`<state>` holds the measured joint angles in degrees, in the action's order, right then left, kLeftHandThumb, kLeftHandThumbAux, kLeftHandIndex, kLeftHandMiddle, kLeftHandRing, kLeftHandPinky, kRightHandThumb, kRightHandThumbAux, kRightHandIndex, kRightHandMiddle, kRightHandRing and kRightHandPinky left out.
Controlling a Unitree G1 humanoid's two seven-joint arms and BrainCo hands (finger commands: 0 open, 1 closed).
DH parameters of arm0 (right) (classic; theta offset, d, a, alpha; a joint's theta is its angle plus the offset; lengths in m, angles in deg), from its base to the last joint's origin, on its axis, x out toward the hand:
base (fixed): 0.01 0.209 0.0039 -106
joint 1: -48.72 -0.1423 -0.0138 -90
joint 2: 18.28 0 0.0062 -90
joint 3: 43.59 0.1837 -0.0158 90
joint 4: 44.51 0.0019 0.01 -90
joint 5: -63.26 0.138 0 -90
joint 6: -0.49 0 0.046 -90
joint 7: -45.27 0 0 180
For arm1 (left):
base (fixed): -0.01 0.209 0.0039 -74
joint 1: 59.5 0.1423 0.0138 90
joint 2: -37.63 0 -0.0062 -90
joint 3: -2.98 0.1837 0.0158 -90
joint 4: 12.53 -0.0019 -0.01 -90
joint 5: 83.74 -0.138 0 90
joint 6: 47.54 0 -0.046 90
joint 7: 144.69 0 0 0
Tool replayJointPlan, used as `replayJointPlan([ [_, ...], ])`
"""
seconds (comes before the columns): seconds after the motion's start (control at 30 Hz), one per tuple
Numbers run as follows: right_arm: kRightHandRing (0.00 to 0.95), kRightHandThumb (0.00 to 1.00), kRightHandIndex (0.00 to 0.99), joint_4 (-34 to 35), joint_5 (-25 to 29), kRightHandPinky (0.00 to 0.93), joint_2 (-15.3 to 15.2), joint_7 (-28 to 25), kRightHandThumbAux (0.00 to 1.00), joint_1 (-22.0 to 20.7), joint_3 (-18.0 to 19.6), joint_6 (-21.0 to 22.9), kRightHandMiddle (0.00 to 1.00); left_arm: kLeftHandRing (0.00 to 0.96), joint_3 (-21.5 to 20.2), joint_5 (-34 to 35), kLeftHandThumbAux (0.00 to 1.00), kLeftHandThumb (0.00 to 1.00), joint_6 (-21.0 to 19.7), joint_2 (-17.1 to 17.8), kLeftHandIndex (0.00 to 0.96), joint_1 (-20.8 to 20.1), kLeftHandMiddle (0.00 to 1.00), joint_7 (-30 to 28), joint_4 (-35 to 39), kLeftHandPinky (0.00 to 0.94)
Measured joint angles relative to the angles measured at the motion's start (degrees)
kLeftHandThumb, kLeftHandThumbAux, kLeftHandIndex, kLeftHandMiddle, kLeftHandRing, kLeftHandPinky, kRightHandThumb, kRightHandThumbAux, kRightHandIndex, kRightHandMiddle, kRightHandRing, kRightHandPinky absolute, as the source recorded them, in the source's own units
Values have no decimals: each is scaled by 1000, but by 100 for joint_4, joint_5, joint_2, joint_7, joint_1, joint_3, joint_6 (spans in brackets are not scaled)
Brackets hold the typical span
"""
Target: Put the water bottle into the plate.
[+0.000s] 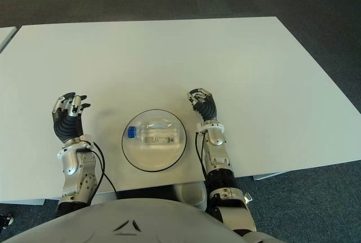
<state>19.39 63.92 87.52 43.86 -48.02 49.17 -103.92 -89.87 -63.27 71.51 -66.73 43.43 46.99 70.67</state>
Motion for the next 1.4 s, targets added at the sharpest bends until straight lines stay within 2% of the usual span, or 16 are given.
replayJointPlan([
  [0.23,754,703,438,-6,-4,745,-10,-5,727,-1,0,-2,768,614,-197,-277,709,706,-205,231,436,-6,632,-532,-132,611],
  [0.43,761,702,438,-28,-20,755,-17,5,727,4,-3,-1,773,608,-341,-587,709,707,-305,311,436,12,630,-715,-229,593],
  [0.8,755,702,438,-6,-33,736,-9,50,728,3,-10,18,768,567,-491,-1462,710,706,-741,377,435,-73,598,-509,-544,532],
  [1.4,755,702,438,30,-43,747,0,86,728,6,-28,80,768,526,-535,-1667,711,705,-1009,323,433,-324,562,-513,-953,509],
])
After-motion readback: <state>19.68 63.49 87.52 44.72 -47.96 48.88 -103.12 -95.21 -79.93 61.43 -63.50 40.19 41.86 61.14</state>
